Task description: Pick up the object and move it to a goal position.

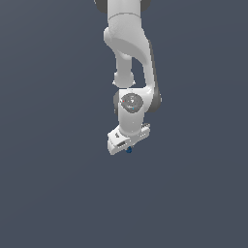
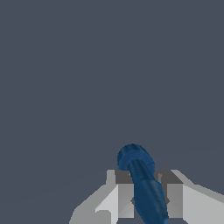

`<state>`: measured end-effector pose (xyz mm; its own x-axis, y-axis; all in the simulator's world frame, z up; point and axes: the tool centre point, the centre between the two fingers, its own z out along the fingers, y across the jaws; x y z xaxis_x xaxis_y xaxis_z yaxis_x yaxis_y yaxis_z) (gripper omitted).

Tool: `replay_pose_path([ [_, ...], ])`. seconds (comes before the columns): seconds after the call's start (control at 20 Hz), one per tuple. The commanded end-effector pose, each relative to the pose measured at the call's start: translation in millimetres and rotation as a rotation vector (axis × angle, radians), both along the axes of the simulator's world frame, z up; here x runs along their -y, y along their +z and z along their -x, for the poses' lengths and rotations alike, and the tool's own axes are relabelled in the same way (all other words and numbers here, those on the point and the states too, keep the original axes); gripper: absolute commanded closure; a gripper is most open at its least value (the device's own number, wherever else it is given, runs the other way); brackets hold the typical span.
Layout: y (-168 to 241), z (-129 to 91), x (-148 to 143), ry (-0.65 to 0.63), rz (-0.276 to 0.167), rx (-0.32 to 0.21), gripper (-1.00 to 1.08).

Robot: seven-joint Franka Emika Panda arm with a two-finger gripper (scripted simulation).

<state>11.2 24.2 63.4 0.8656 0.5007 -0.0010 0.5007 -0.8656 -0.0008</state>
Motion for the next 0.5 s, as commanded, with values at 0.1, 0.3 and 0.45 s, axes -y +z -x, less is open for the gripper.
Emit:
replay_pose_path([
  [0.1, 25, 7, 14, -0.001, 0.000, 0.001, 1.08],
  [0.3, 57, 15, 32, -0.001, 0.000, 0.001, 1.08],
  [0.45, 87, 23, 48, -0.001, 0.000, 0.001, 1.08],
])
